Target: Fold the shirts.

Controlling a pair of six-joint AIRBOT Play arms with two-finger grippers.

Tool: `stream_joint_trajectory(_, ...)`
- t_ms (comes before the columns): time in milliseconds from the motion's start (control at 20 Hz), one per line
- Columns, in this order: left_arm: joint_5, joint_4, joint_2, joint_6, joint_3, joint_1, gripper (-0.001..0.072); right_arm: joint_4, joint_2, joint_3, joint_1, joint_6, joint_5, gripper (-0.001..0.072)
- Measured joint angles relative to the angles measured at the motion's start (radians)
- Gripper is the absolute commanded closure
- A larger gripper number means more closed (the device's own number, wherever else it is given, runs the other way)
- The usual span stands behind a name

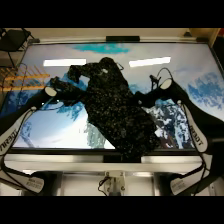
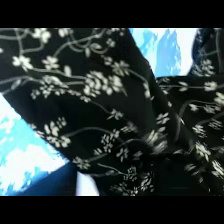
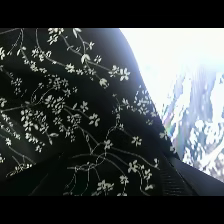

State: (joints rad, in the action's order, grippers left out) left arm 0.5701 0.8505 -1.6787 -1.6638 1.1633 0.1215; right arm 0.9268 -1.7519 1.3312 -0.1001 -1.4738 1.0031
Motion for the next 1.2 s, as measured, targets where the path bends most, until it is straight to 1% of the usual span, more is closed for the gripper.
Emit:
stream_joint_trajectory(50, -0.024, -0.005, -0.002, 0.0, 0.0, 0.002, 0.0522, -0.015, -0.009, 0.001, -0.005, 0.001, -0.006, 0.0032)
stream_joint_trajectory(100, -0.039, -0.011, -0.003, -0.002, 0.0, 0.002, 0.0587, -0.035, -0.02, 0.001, -0.012, 0.001, -0.017, 0.005)
stream_joint_trajectory(150, -0.048, -0.018, -0.005, -0.005, 0.001, 0.002, 0.066, -0.046, -0.03, 0.002, -0.021, 0.001, -0.021, 0.0303)
stream_joint_trajectory(200, -0.061, -0.022, -0.005, -0.005, 0.005, 0.002, 0.066, -0.046, -0.04, 0.002, -0.032, 0.002, -0.028, 0.0654)
stream_joint_trajectory(350, -0.071, -0.033, 0.006, 0.003, 0.047, 0.003, 0.066, -0.046, -0.055, 0.013, -0.058, 0.006, -0.047, 0.0654)
stream_joint_trajectory(500, -0.066, -0.038, 0.037, 0.032, 0.162, 0.003, 0.066, -0.058, -0.044, 0.079, -0.052, 0.032, -0.058, 0.0655)
stream_joint_trajectory(650, -0.056, -0.045, 0.074, 0.047, 0.373, 0.003, 0.066, -0.068, 0.011, 0.209, -0.03, 0.092, -0.073, 0.0655)
stream_joint_trajectory(750, -0.056, -0.079, 0.095, 0.052, 0.559, 0.003, 0.066, -0.068, 0.069, 0.323, -0.009, 0.122, -0.108, 0.0655)
stream_joint_trajectory(900, -0.06, -0.143, 0.127, 0.056, 0.848, 0.004, 0.066, -0.073, 0.206, 0.481, 0.027, 0.151, -0.172, 0.0654)
stream_joint_trajectory(1000, -0.075, -0.171, 0.188, 0.06, 0.931, 0.003, 0.066, -0.059, 0.317, 0.544, 0.048, 0.161, -0.18, 0.0655)
stream_joint_trajectory(1100, -0.083, -0.186, 0.285, 0.085, 0.912, -0.005, 0.066, -0.013, 0.425, 0.578, 0.056, 0.137, -0.121, 0.0654)
stream_joint_trajectory(1200, -0.038, -0.187, 0.384, 0.124, 0.841, -0.021, 0.0662, 0.045, 0.509, 0.583, 0.036, 0.072, 0.013, 0.0655)
